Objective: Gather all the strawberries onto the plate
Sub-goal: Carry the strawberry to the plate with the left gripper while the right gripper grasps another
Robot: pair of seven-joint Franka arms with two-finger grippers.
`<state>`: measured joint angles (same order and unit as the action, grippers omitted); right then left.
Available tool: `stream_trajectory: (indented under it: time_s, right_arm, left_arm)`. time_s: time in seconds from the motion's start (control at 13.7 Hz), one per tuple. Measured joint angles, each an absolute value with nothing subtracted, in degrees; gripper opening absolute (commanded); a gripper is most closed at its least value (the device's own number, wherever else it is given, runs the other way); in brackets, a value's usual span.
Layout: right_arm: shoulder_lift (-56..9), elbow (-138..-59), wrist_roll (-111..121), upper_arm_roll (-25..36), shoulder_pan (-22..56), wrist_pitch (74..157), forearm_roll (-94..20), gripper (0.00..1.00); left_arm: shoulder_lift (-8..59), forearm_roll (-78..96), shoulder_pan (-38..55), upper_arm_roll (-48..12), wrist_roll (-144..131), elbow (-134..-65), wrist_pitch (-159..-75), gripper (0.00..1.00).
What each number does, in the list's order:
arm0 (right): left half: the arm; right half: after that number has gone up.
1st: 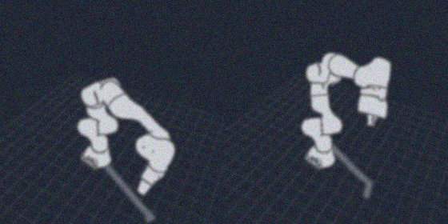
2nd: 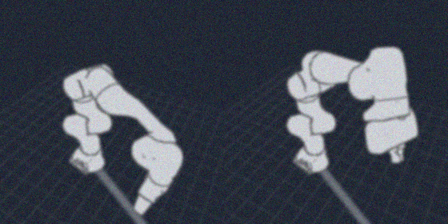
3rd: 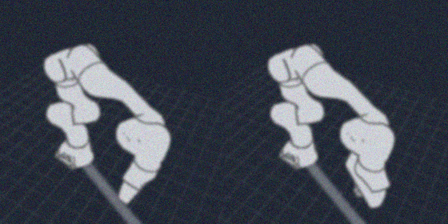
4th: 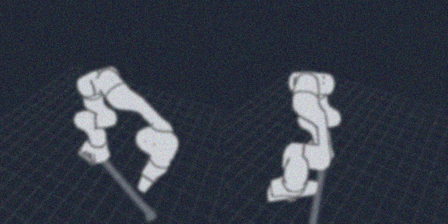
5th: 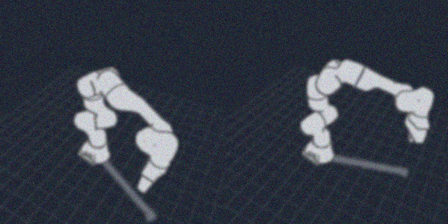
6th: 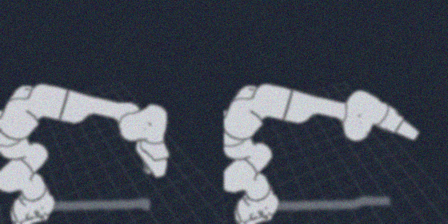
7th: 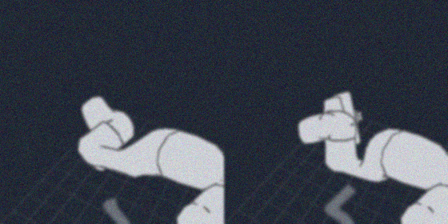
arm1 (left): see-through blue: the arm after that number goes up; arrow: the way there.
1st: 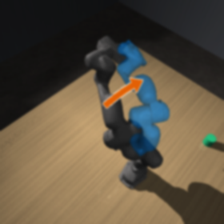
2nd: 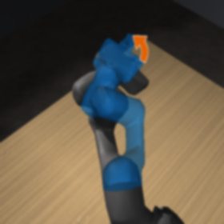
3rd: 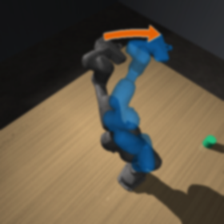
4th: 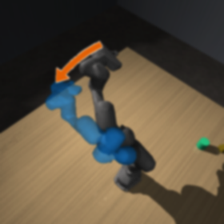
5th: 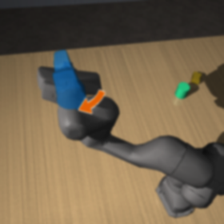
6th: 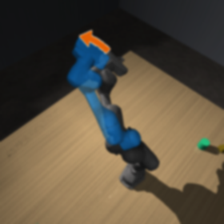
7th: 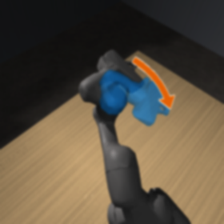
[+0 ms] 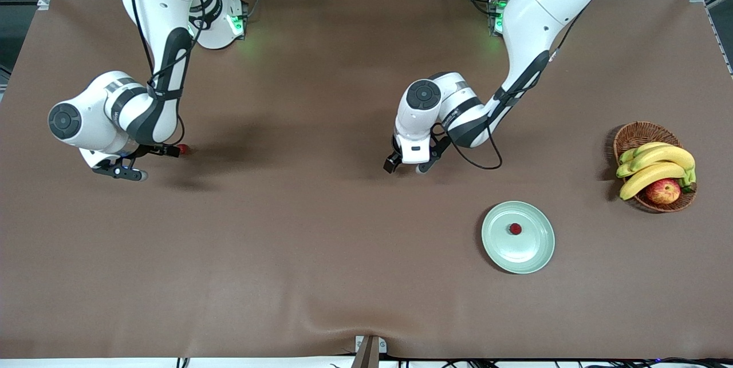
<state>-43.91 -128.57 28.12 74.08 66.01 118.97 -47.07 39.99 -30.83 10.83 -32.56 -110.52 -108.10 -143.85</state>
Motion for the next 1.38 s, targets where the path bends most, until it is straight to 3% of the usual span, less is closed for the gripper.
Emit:
stream_trajectory:
  time_s: [0.36, 0.44, 0.65, 0.8, 1.02, 1.09, 1.16, 1.24, 1.38]
  right_arm:
    - [-44.15, -131.92, 32.44, 67.81, 63.24, 123.49, -53.41, 0.81]
    - [-44.19, -132.10, 32.70, 67.01, 62.79, 124.19, -53.61, 0.74]
    - [-44.22, -132.71, 35.42, 66.26, 61.54, 124.91, -53.77, 0.41]
    - [-44.22, -132.84, 37.50, 65.86, 59.83, 124.90, -53.81, 0.25]
    - [-44.19, -132.80, 38.21, 65.53, 58.77, 124.73, -53.94, 0.05]
    - [-44.19, -132.79, 38.21, 65.52, 58.77, 124.72, -53.94, 0.02]
    - [-44.19, -132.72, 38.21, 65.52, 58.78, 124.41, -53.94, 0.00]
    - [-44.19, -132.44, 38.21, 65.53, 58.78, 123.39, -53.97, 0.00]
    - [-44.19, -130.92, 38.19, 65.74, 58.78, 119.42, -54.26, 0.00]
  left_arm:
    - [41.32, -31.25, 12.19, -32.57, -110.50, -106.85, -143.90, 1.00]
    - [41.39, -31.76, 12.27, -32.57, -110.50, -106.78, -143.90, 1.00]
    - [41.63, -32.15, 12.33, -32.57, -110.50, -106.56, -143.90, 1.00]
    - [42.02, -32.16, 12.44, -32.57, -110.50, -106.32, -143.90, 0.83]
    - [42.40, -32.16, 12.49, -32.57, -110.50, -105.95, -143.90, 0.44]
    - [42.40, -32.17, 12.49, -32.56, -110.50, -105.87, -143.90, 0.31]
    - [42.40, -32.18, 12.49, -32.56, -110.50, -105.83, -143.90, 0.10]
    - [42.41, -32.19, 12.50, -32.56, -110.45, -105.82, -143.90, 0.00]
    - [42.43, -32.23, 12.51, -32.56, -110.33, -105.81, -143.90, 0.00]
